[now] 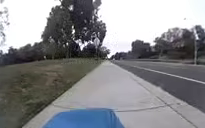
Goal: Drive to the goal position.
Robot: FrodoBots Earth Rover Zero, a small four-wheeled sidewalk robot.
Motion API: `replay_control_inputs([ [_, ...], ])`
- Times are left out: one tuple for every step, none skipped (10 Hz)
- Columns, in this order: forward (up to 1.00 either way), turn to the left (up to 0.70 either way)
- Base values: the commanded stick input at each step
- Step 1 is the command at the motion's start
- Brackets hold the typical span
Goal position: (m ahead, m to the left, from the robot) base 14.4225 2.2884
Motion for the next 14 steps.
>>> replay_control_inputs([
  [1.00, 0.00],
  [1.00, 0.00],
  [1.00, 0.00],
  [1.00, 0.00],
  [1.00, 0.00],
  [1.00, 0.00],
  [1.00, 0.00],
  [1.00, 0.00],
  [1.00, 0.00],
  [1.00, 0.00],
  [1.00, 0.00],
  [1.00, 0.00],
  [1.00, 0.00],
  [1.00, 0.00],
])
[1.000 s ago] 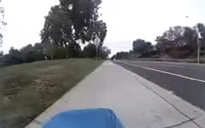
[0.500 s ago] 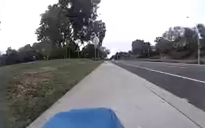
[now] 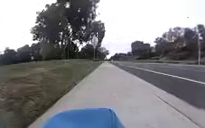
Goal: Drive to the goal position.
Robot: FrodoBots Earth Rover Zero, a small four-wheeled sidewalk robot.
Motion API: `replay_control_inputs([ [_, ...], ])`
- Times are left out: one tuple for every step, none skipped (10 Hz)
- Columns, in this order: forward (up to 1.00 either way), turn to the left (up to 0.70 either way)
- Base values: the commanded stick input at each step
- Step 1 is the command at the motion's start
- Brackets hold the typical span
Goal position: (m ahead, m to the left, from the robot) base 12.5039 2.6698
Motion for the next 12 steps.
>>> replay_control_inputs([
  [1.00, 0.00],
  [1.00, 0.00],
  [1.00, 0.00],
  [1.00, 0.00],
  [1.00, 0.00],
  [1.00, 0.00],
  [1.00, 0.00],
  [1.00, 0.00],
  [1.00, 0.00],
  [1.00, 0.00],
  [1.00, 0.00],
  [1.00, 0.00],
])
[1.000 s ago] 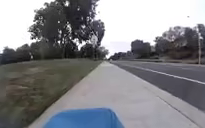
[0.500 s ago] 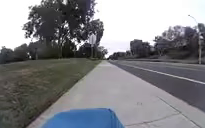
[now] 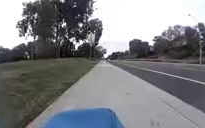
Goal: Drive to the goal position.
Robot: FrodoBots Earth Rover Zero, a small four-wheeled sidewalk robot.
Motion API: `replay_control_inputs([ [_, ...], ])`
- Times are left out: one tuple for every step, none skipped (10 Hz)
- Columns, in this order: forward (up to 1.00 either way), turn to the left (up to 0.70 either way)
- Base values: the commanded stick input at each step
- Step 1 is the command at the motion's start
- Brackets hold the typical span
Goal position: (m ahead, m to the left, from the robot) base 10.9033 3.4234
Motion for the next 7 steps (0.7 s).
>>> replay_control_inputs([
  [1.00, 0.00],
  [1.00, 0.00],
  [1.00, 0.00],
  [1.00, 0.00],
  [1.00, 0.00],
  [1.00, 0.00],
  [1.00, 0.00],
])
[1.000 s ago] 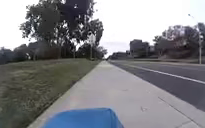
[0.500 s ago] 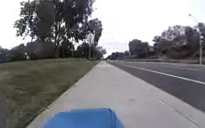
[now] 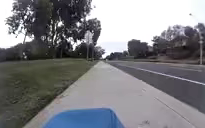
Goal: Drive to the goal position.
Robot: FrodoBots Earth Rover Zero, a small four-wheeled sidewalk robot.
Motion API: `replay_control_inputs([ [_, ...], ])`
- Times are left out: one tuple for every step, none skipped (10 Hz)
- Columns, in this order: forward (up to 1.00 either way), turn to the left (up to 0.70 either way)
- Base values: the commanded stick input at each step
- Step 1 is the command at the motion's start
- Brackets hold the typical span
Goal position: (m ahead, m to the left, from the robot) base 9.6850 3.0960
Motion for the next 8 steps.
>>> replay_control_inputs([
  [1.00, 0.00],
  [1.00, 0.10],
  [1.00, 0.25],
  [1.00, 0.27],
  [1.00, 0.27],
  [1.00, 0.13],
  [1.00, 0.00],
  [1.00, 0.00],
])
